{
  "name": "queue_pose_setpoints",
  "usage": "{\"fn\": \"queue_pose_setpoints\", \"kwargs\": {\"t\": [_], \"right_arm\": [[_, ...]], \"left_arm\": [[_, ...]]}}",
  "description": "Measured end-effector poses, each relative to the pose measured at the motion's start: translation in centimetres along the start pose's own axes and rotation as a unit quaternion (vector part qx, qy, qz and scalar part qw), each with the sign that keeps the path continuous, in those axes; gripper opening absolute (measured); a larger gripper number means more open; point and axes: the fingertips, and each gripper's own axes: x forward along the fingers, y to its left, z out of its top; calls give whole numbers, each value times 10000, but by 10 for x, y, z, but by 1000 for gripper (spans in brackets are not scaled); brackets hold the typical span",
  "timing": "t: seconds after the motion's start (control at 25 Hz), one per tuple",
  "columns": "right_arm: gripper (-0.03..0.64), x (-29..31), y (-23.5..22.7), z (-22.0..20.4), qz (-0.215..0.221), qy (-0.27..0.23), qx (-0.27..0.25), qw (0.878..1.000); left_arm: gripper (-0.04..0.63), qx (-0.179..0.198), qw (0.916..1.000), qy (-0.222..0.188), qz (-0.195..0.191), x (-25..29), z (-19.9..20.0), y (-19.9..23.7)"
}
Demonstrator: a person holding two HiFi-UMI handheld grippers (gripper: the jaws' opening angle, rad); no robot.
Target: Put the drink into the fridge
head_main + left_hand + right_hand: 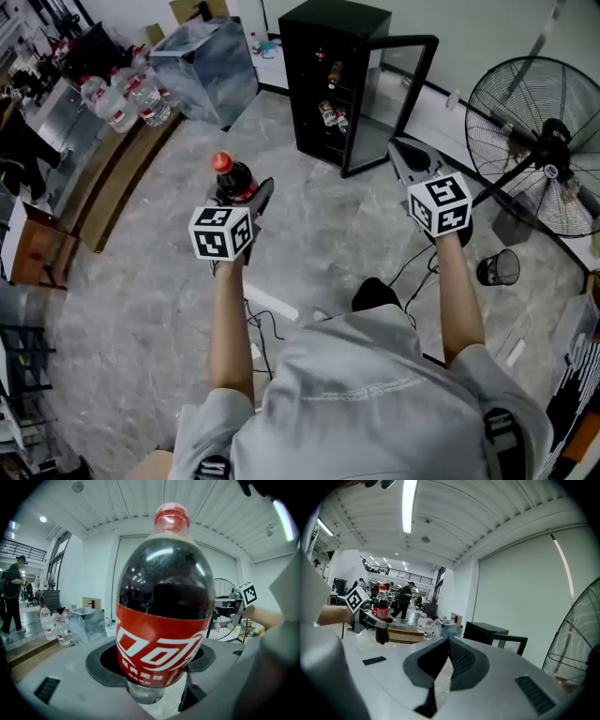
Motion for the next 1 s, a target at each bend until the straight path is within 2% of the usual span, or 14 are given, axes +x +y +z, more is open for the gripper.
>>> {"fn": "queue_pose_setpoints", "kwargs": {"t": [0.32,0.44,0.64,1.0], "right_arm": [[2,43,-7,13,25,45,128,9999],[2,66,-12,5,2,70,210,9998],[2,128,-48,-21,-3,75,299,9995],[2,254,-145,-44,-203,164,515,9983]], "left_arm": [[316,-83,9997,241,17,9,5,26],[316,-128,9994,317,-9,24,1,42],[316,-110,9990,436,-32,91,-2,72],[316,-89,9980,275,-564,243,39,118]]}}
